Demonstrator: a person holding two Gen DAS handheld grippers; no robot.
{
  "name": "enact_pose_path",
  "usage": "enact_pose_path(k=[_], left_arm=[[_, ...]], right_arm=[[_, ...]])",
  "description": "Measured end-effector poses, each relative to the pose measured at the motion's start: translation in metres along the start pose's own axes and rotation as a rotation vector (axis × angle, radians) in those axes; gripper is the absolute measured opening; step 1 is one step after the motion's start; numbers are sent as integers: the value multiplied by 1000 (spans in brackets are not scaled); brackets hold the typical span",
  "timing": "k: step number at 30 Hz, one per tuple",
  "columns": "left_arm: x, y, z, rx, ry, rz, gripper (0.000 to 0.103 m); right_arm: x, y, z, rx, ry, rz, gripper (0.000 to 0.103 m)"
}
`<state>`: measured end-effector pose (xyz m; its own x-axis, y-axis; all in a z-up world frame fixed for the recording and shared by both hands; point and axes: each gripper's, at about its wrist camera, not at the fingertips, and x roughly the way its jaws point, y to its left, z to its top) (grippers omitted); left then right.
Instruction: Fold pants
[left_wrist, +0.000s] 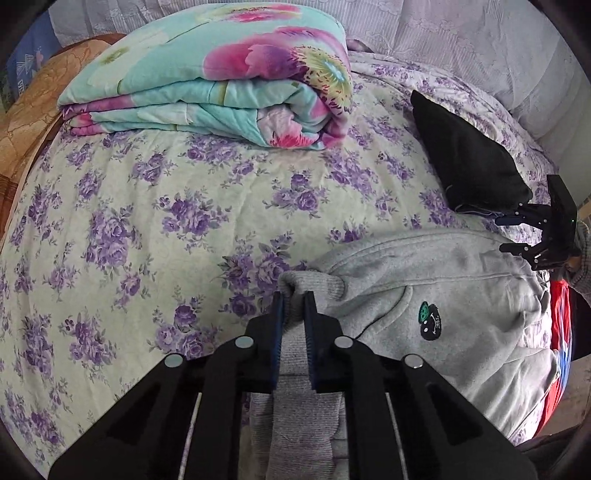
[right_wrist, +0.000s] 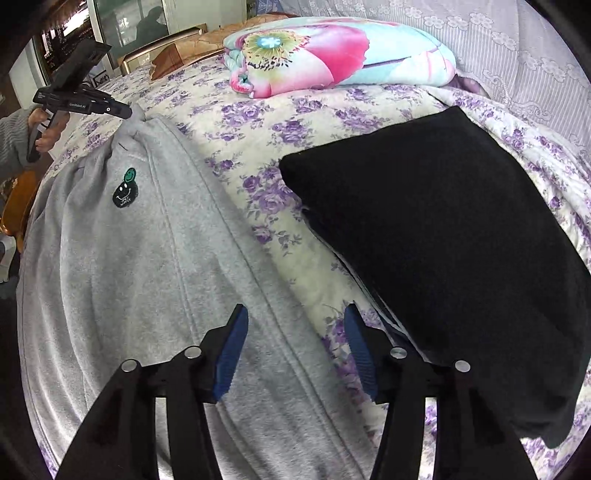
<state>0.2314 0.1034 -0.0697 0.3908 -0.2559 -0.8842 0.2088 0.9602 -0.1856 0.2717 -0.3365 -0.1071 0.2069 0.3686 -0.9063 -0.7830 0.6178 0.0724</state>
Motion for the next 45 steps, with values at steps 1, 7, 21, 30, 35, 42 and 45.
enact_pose_path(k=[1,7,21,30,35,42,45], left_arm=[[1,1,1,-10,3,2,10],[-8,-1,-1,-42,-17,11,10],[-115,8,-93,-170,-209,-163,10],[-66,10,-160,-553,-65,-478,36],[-52,16,-172,-715,-69,-539,49],[-32,32,-160,-961,-119,-609,56],[-44,35,-158,-958,-149,-593,39]], right_arm=[[7,-5,-2,38,33,38,47],[-38,30,-16,48,-45,-6,6],[-133,229,-107,43,-181,-188,6],[-128,257,-135,141,-174,-206,6],[-145,253,-127,130,-210,-248,6],[-156,259,-125,118,-216,-262,6],[-155,265,-130,124,-210,-260,6]])
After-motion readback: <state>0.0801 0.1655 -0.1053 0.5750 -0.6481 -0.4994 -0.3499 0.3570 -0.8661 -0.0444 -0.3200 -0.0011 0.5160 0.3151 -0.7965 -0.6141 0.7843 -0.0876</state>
